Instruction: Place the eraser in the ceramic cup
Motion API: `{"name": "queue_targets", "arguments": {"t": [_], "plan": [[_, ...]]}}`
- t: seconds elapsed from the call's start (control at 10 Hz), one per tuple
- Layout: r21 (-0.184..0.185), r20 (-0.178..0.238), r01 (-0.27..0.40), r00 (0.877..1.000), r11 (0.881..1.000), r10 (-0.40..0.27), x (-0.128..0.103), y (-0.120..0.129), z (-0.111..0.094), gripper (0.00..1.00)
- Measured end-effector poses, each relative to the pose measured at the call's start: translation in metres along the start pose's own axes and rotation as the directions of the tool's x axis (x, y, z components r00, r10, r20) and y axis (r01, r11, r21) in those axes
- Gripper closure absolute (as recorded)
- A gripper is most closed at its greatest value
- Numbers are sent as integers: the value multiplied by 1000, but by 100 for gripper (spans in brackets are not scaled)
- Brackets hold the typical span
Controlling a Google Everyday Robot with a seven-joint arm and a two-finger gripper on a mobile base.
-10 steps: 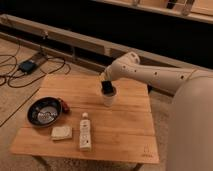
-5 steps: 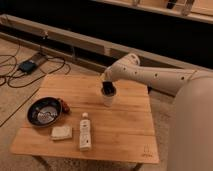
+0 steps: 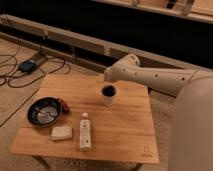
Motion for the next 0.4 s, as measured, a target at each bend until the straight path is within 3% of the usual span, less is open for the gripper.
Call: {"name": "queue_targets", "arguments": {"t": [0.4], "plan": [[0,1,1,1000,1000,-1,0,0,0,20]]}}
